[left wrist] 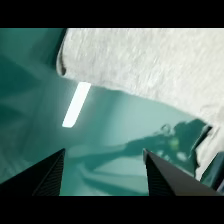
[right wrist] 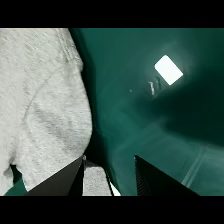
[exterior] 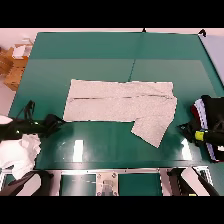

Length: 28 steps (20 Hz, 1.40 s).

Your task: Fold the shirts.

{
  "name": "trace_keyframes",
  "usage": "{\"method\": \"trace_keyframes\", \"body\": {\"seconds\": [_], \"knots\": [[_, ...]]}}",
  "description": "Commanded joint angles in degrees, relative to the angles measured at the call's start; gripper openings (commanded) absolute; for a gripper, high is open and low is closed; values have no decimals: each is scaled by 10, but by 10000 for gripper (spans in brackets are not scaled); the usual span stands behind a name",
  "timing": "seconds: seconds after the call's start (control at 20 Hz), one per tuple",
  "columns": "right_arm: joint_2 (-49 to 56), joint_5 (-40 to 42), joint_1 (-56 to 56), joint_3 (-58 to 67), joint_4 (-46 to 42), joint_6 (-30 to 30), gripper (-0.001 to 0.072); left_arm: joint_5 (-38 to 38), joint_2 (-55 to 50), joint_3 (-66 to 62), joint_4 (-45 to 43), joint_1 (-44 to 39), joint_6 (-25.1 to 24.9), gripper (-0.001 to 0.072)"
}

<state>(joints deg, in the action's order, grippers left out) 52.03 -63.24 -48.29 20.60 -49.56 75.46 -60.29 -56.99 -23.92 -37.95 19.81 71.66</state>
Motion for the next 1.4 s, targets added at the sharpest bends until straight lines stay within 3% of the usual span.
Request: {"method": "trace_keyframes", "body": {"seconds": [0.0,0.15,0.25,0.55,0.85,0.9,0.95,1.05,1.1,1.15,1.2,1.35], "knots": [[-1,50,45,-44,7,5,367,110,9,45,97,-46,-33,557],[21,80,97,-46,57,4,370,254,8,45,102,-174,20,557],[38,102,125,-45,87,4,425,309,8,45,101,-224,52,556],[75,137,172,-45,91,4,424,336,-18,45,111,-261,88,528],[76,138,172,-44,91,3,421,369,-66,29,136,-261,89,526],[76,138,172,-44,91,3,420,379,-66,25,136,-261,89,469],[76,138,172,-44,91,3,391,383,-66,24,136,-261,88,325],[76,137,172,-43,91,-3,260,382,-70,24,136,-261,88,273],[76,137,172,-42,91,-9,179,383,-71,24,136,-261,83,106],[76,133,172,-41,91,-9,101,383,-71,24,136,-261,78,25],[75,125,171,-37,90,-9,20,381,-71,21,134,-261,75,24],[75,81,171,-10,80,-9,13,308,-61,-16,82,-249,55,23]]}}
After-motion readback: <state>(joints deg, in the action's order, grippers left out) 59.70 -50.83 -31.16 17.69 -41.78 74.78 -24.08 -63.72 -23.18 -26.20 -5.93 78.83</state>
